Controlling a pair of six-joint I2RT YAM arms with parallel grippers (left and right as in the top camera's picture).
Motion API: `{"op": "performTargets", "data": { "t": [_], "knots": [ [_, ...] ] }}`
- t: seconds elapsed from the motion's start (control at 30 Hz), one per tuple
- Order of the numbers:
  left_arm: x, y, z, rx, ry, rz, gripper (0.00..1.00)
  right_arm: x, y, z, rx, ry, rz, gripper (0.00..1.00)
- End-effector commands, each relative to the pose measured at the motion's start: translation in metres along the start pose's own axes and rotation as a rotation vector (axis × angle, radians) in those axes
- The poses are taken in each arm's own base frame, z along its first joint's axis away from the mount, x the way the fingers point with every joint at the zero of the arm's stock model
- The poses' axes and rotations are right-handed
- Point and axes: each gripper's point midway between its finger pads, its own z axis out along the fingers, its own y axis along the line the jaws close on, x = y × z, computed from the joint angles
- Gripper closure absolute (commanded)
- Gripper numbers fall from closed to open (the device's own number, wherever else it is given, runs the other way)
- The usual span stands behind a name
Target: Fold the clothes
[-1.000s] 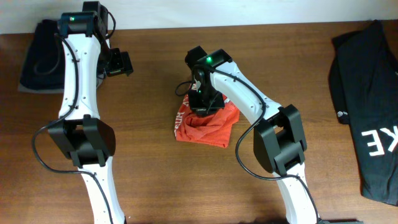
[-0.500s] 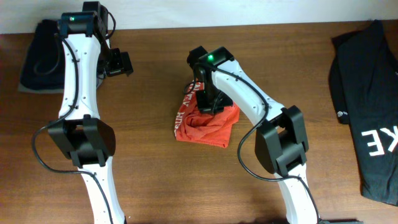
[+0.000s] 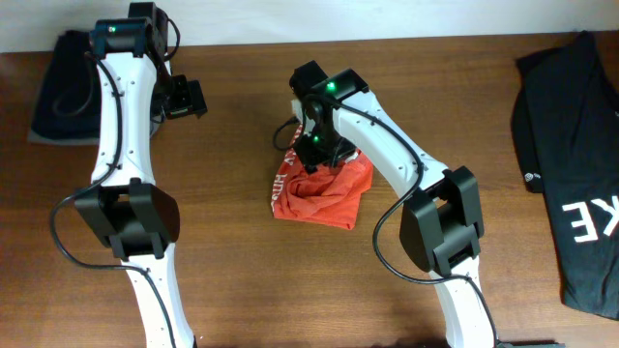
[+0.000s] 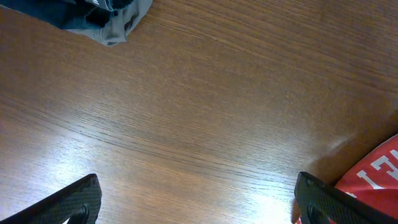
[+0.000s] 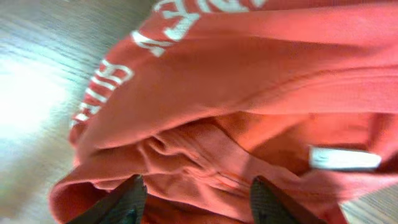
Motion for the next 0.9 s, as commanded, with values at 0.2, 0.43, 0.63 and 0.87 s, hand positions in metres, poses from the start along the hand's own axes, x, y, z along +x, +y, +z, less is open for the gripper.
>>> {"op": "performTargets", "data": {
  "t": [0.2, 0.43, 0.63, 0.87],
  "knots": [
    [0.001, 0.002, -0.001, -0.015, -0.001, -0.010, 0.01, 0.006, 0.010, 0.014, -0.080, 0.017, -0.084, 0.45],
    [0.001, 0.003, -0.002, -0.015, -0.001, -0.010, 0.01, 0.010, 0.012, 0.023, -0.098, 0.030, -0.082, 0.67],
    [0.001, 0.003, -0.002, -0.015, -0.001, -0.010, 0.01, 0.010, 0.012, 0.024, -0.098, 0.027, -0.083, 0.37],
    [0.001, 0.002, -0.002, -0.015, -0.001, -0.010, 0.01, 0.006, 0.014, 0.024, -0.112, 0.010, -0.085, 0.73]
  ]
}}
